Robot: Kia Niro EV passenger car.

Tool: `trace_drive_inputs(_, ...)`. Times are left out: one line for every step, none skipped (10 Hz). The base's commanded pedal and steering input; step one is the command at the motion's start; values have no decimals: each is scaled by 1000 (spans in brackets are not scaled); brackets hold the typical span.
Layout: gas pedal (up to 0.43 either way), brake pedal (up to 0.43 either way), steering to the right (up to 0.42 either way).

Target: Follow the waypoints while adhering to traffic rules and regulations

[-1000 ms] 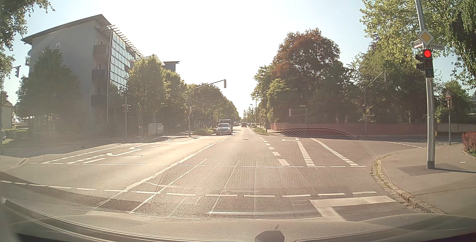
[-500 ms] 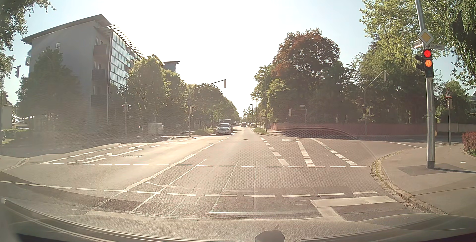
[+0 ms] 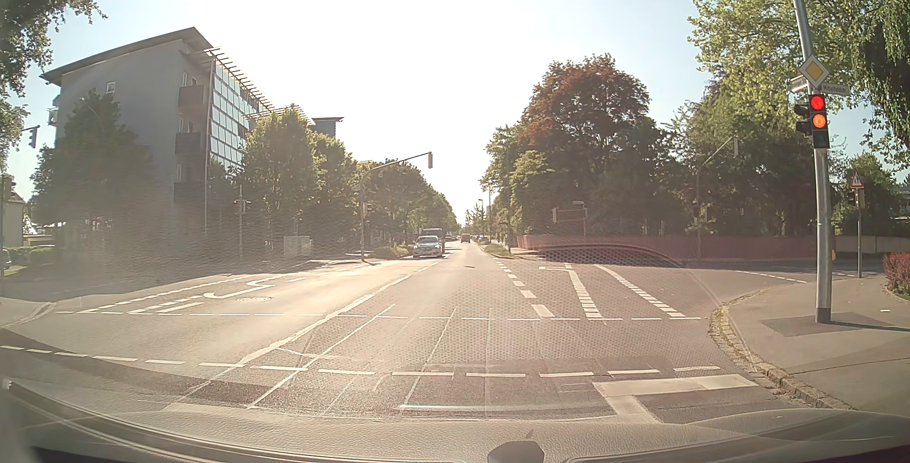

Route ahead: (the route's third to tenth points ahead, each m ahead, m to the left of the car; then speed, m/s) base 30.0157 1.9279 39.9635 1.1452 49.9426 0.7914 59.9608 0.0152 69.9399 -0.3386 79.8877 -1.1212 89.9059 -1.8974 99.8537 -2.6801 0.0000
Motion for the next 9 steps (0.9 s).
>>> trace_drive_inputs(0, 256, -7)
trace_drive_inputs(0, 256, -7)
trace_drive_inputs(0, 256, -7)
trace_drive_inputs(0, 256, -8)
trace_drive_inputs(0, 256, -7)
trace_drive_inputs(0, 256, -7)
trace_drive_inputs(0, 256, -7)
trace_drive_inputs(0, 256, -7)
trace_drive_inputs(0, 256, -7)
